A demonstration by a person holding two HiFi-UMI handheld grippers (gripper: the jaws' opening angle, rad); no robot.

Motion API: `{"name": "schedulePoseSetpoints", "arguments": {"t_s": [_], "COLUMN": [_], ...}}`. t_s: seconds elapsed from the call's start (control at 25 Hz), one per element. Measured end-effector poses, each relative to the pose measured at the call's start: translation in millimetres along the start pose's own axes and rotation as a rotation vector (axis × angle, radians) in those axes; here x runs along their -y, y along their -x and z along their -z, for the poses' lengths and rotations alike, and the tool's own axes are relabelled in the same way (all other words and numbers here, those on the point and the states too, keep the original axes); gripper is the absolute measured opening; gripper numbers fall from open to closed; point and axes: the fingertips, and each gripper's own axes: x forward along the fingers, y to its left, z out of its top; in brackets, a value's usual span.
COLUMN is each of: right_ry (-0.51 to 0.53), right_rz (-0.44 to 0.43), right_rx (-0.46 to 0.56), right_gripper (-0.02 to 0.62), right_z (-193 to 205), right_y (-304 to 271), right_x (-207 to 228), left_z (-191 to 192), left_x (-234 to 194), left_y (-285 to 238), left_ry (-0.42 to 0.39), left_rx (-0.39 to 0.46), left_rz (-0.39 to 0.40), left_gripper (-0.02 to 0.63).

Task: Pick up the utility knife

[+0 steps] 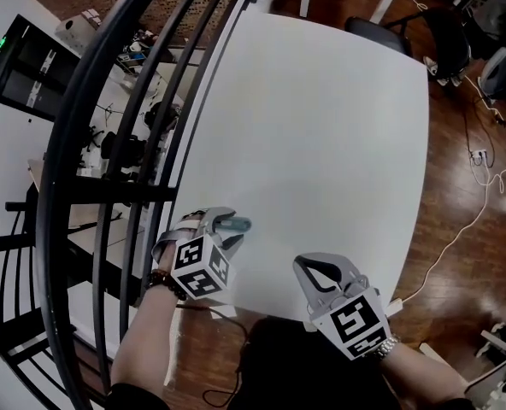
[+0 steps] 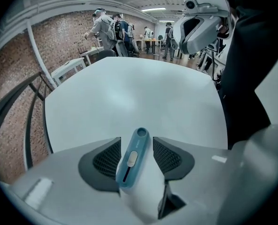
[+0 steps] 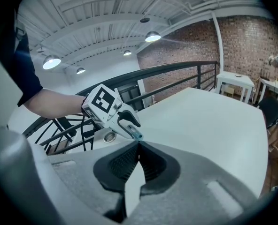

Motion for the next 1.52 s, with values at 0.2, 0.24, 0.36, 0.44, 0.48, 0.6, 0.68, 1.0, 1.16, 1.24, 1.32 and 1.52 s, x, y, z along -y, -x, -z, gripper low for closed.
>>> {"name": "schedulePoseSetpoints", "arguments": {"t_s": [0.2,0.24,0.36,0.44,0.48,0.6,0.68,1.0,1.16,1.24,1.32,1.52], "right_ry": [-0.006,-0.007,-0.007,-0.006,-0.005,-0.003,-0.004,-0.006,-0.004,-0.002,0.003,0.018], "right_rz": [0.008,0.009,0.009,0.008,0.007,0.006,0.006,0.004,0.003,0.003,0.004,-0.005], "right_rx": [0.004,0.004,0.006,0.007,0.007,0.008,0.01,0.018,0.021,0.024,0.028,0.042], "right_gripper": [-0.008,-0.008,-0.008,-0.008,-0.008,-0.008,-0.008,-0.008,-0.008,-0.008,-0.008,-0.008], "right_z": [0,0,0,0,1,1,0,3,-2,-3,-1,-2], "right_y": [3,3,4,4,4,5,5,6,7,7,8,14], "right_x": [1,2,1,-1,-2,-2,-2,-5,-2,-2,-3,-7], "left_z": [5,6,9,10,11,12,12,17,14,12,10,2], "left_x": [1,1,0,1,1,1,2,9,3,2,3,0], "left_y": [-3,-3,-4,-5,-6,-8,-9,-11,-8,-6,-4,8], "left_ry": [-0.008,-0.01,-0.017,-0.018,-0.019,-0.03,-0.043,-0.049,-0.041,-0.034,-0.029,-0.002], "left_rx": [-0.029,-0.035,-0.051,-0.057,-0.06,-0.074,-0.087,-0.108,-0.101,-0.093,-0.086,-0.056], "left_rz": [0.036,0.038,0.042,0.047,0.048,0.049,0.053,0.065,0.052,0.042,0.029,-0.021], "left_gripper": [0.205,0.199,0.169,0.159,0.156,0.156,0.153,0.133,0.14,0.14,0.14,0.14]}}
